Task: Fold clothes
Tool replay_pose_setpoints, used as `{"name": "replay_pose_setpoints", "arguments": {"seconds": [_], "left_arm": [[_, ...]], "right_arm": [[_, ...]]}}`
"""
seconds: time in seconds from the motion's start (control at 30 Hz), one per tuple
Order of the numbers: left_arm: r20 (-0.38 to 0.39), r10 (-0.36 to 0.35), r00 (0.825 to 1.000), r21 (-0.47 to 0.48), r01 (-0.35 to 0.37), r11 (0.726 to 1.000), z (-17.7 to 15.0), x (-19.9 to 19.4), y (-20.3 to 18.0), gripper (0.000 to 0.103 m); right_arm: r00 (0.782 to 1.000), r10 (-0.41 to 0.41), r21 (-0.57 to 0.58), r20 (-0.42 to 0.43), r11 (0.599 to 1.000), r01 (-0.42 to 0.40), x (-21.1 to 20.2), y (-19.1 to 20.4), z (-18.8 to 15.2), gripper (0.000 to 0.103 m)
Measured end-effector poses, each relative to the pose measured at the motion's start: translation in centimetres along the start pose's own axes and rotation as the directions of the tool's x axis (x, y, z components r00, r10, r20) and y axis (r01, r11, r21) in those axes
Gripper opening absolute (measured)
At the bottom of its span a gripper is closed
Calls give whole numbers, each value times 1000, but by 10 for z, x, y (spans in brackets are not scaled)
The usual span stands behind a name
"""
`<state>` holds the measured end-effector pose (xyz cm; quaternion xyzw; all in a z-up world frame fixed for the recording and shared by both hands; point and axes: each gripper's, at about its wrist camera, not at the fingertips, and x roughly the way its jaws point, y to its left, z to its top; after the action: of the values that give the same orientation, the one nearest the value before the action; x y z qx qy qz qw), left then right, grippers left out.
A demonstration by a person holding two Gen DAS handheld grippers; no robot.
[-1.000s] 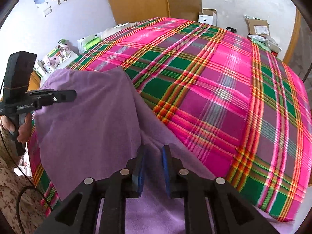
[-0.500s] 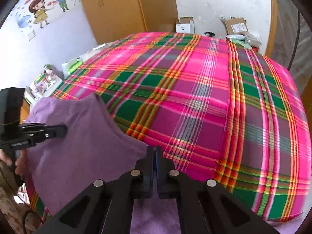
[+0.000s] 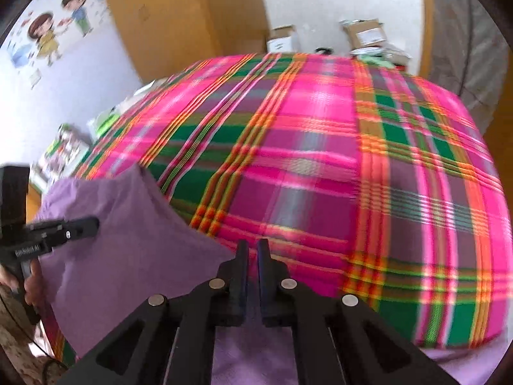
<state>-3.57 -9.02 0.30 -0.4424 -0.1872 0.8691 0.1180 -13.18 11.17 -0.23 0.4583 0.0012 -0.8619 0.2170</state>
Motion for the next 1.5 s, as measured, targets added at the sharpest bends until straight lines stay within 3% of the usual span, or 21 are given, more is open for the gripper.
{"name": "replay_pose_setpoints", "arguments": {"seconds": [0.07, 0.2, 0.37, 0.43, 0.7, 0.8, 0.87, 1.0, 1.17, 1.33, 1.5], "left_arm": [[2, -1, 1000, -5, 1, 1000, -1, -2, 2, 10], [3, -2, 1000, -13, 2, 1000, -4, -6, 2, 10], [1, -17, 1000, -15, 17, 1000, -11, -11, 2, 10], [-3, -14, 1000, -16, 13, 1000, -13, -10, 2, 10], [-4, -12, 1000, -18, 12, 1000, -14, -10, 2, 10], [-2, -11, 1000, -17, 11, 1000, -13, -8, 1, 10], [0, -10, 1000, -17, 10, 1000, -14, -8, 1, 10], [1, -9, 1000, -17, 9, 1000, -14, -8, 1, 10], [6, -7, 1000, -19, 7, 1000, -14, -8, 1, 10], [8, -10, 1000, -23, 10, 1000, -16, -8, 1, 10], [13, -14, 1000, -29, 14, 999, -17, -9, 1, 10]], "right_arm": [[999, -20, 56, 50, 998, 17, -18, -10, -6, 8], [987, -114, 163, 111, 982, 95, -50, -29, -32, 24], [965, -220, 234, 145, 955, 182, -76, -36, -79, 29], [953, -271, 263, 135, 937, 229, -79, -42, -91, 35], [903, -416, 331, 110, 872, 361, -88, -68, -92, 37], [925, -374, 375, 63, 868, 325, -79, -81, -90, 38], [924, -377, 376, 58, 866, 330, -75, -82, -89, 39], [928, -360, 335, 95, 889, 311, -80, -73, -90, 40], [952, -279, 219, 121, 943, 249, -79, -48, -93, 40], [939, -335, 122, 85, 938, 323, -63, -30, -92, 40], [926, -371, 148, 72, 922, 358, -51, -37, -77, 40]]}}
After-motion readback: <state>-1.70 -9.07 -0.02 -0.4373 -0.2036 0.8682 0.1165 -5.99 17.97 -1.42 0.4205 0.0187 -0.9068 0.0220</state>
